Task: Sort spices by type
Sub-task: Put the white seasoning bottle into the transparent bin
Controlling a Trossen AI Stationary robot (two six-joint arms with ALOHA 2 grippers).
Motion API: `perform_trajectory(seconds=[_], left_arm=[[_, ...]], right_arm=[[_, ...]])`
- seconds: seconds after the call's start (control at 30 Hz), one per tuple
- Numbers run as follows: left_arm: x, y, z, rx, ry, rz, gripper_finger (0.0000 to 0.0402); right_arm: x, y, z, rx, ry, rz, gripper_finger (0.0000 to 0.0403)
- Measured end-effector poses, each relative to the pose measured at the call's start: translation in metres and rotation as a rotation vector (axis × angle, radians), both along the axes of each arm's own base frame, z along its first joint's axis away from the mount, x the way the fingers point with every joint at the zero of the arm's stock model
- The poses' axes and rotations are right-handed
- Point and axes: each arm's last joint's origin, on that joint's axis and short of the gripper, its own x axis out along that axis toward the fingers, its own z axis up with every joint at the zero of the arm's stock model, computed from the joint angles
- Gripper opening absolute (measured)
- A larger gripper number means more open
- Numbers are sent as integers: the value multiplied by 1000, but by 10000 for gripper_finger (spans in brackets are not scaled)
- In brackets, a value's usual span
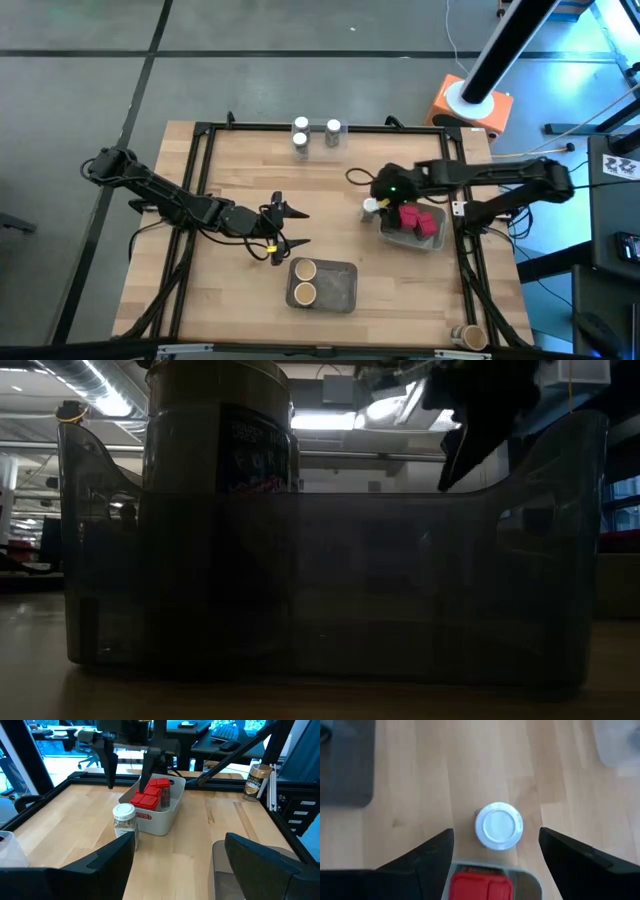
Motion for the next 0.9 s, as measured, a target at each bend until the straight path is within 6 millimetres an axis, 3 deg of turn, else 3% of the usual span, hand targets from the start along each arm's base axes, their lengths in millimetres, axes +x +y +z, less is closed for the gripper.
perform_trajectory(seconds=[0.27,0.9], left_arm=[[0,0,0,0,-1,1,292],[4,5,-4,3,10,22,292]], right_arm=[[-12,0,-37,-29,-124,35,293],[-10,-1,-64,-58,-114,24,293]])
